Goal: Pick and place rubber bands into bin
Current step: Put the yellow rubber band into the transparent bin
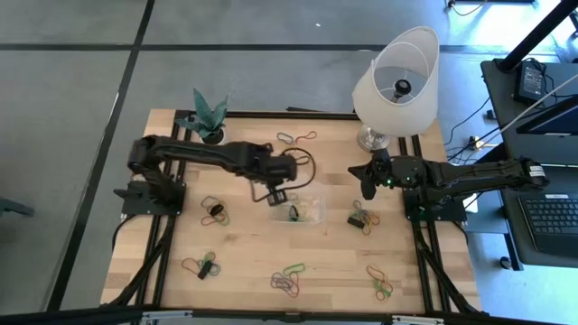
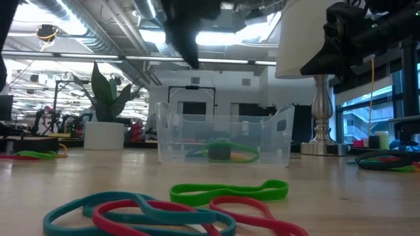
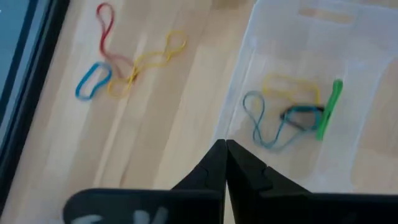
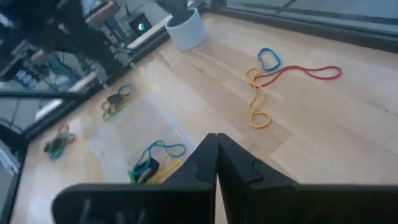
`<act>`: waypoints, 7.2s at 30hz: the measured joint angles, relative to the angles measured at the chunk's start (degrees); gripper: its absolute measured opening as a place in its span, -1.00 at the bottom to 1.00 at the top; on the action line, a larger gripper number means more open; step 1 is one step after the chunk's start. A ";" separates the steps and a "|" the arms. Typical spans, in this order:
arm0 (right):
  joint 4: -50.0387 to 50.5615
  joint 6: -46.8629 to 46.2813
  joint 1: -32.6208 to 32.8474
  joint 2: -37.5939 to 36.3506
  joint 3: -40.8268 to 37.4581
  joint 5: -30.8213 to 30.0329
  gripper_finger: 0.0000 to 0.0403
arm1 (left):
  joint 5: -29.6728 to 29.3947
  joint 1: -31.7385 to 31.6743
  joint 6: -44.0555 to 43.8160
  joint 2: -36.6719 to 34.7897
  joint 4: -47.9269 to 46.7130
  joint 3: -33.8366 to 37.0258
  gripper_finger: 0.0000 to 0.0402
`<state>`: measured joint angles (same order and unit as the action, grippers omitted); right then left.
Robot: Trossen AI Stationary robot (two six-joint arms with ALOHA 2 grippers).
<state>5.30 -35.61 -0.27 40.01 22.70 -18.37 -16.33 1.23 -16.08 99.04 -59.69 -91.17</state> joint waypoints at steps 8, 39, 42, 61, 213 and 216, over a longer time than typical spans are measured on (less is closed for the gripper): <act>-4.85 0.03 0.02 -0.02 0.00 -0.01 -0.98 | -0.63 3.55 -7.89 -20.59 10.47 22.84 -0.99; 58.23 -26.10 7.18 30.06 28.41 11.11 -0.94 | -3.29 15.99 -13.22 -59.56 32.94 61.02 -0.98; 58.20 -31.92 9.32 30.12 25.92 12.70 -0.88 | -3.31 15.99 -13.20 -59.56 32.94 61.02 -0.98; 45.73 -46.84 15.22 30.12 10.55 17.08 -0.53 | -3.45 15.99 -13.22 -59.54 32.49 61.07 -0.98; 48.14 -6.36 4.46 78.97 72.77 15.57 -1.00 | -1.67 15.97 -5.66 -59.53 32.46 61.07 -0.98; 48.69 -9.21 4.52 80.59 72.94 16.81 -1.00 | -0.58 15.98 -5.66 -59.54 32.48 61.07 -0.98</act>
<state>54.00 -44.82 4.25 120.60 95.64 -1.56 -16.91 17.20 -21.74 39.51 -27.21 -30.11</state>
